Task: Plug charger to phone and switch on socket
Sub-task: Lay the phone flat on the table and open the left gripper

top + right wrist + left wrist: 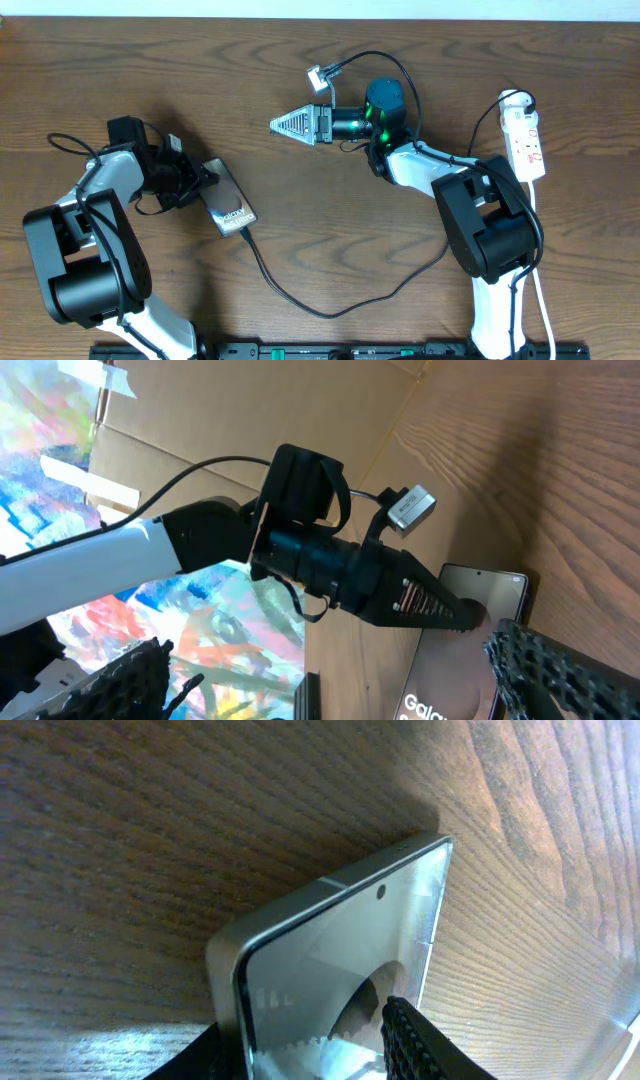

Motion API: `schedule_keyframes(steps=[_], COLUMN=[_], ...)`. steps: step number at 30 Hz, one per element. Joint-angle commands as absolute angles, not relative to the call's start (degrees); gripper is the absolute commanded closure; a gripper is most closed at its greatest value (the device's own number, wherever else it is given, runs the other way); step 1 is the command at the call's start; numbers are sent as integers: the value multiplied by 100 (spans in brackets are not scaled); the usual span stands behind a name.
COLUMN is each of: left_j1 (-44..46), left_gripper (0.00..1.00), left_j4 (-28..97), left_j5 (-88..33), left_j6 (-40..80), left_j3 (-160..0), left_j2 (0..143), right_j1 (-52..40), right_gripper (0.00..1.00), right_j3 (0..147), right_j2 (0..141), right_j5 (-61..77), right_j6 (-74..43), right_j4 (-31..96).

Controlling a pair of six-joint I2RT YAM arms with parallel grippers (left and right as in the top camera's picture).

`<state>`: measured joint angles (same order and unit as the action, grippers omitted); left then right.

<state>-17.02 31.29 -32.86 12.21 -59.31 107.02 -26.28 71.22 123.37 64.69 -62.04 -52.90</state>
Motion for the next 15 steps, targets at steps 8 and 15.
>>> schedule_keyframes(steps=[8, 15], left_j1=[-1734, -1734], left_gripper=[58, 58], left_j4=[3538, 3621], left_j5=[-1778, -1723], left_j6=[1273, 1271], left_j3=[-5572, -5572], left_j2=[11146, 11146], right_j1=[-2635, -2635], right_gripper=[1, 1], right_j3=[7199, 7199], right_j2=[12335, 12335], right_j5=[6523, 6521], right_j6=[-6097, -6097], right_j4=[-5286, -5286])
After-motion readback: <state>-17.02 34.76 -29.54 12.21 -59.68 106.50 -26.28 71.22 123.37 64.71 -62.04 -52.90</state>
